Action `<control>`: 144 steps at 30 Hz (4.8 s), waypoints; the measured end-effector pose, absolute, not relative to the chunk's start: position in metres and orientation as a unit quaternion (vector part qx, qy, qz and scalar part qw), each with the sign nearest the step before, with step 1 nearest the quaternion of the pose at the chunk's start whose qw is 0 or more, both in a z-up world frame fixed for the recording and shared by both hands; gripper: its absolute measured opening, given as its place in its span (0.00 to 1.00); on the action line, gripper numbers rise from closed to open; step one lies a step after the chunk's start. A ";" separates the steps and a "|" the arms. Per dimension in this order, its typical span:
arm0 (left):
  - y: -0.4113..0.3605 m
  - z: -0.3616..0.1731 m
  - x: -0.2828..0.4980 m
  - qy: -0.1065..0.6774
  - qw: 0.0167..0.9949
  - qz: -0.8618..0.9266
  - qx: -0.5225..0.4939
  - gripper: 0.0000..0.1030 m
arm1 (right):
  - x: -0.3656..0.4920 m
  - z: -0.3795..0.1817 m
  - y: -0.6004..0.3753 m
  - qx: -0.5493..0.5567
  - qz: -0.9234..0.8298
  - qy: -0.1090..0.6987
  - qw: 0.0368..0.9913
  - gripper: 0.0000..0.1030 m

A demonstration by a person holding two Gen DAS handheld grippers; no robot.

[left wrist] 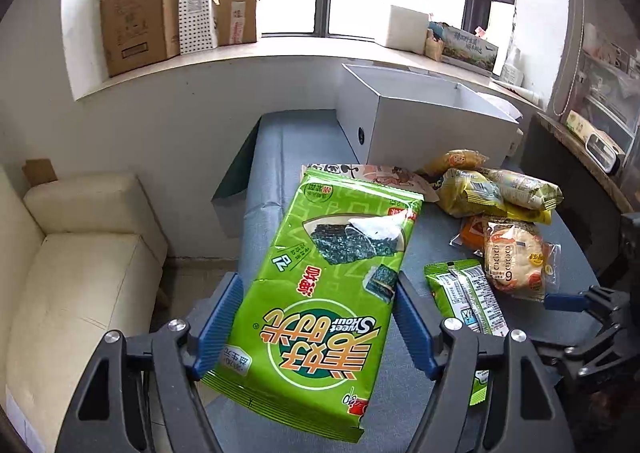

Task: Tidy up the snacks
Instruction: 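Grasp the green-white snack bar with the right gripper while the left holds the seaweed pack, then carry both packs into the white box and open both grippers, then withdraw both grippers from the box toward the remaining snacks, then grasp the large cream biscuit bag with the right gripper and lift it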

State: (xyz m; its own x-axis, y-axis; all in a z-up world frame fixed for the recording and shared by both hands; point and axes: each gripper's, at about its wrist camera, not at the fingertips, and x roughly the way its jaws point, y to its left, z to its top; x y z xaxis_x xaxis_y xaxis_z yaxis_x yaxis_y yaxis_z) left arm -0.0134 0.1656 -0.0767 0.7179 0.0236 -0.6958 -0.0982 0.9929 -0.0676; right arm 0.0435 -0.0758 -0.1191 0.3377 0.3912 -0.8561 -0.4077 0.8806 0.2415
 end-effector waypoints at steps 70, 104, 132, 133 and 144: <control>0.062 0.015 0.288 0.339 0.939 0.028 -0.060 0.79 | 0.303 0.013 -0.163 0.053 0.204 0.351 0.913 0.61; 0.065 0.039 0.120 0.284 0.958 -0.008 -0.041 1.00 | 0.169 0.043 -0.180 0.044 0.263 0.268 0.926 1.00; 0.097 -0.038 0.024 0.370 0.922 0.066 -0.096 1.00 | 0.134 -0.055 -0.148 -0.038 0.207 0.393 0.895 1.00; 0.095 -0.038 0.024 0.370 0.922 0.065 -0.092 1.00 | 0.142 -0.058 -0.143 -0.048 0.201 0.401 0.892 1.00; 0.077 -0.047 0.028 0.379 0.922 0.041 -0.069 1.00 | 0.228 -0.111 -0.126 -0.058 0.180 0.534 0.824 1.00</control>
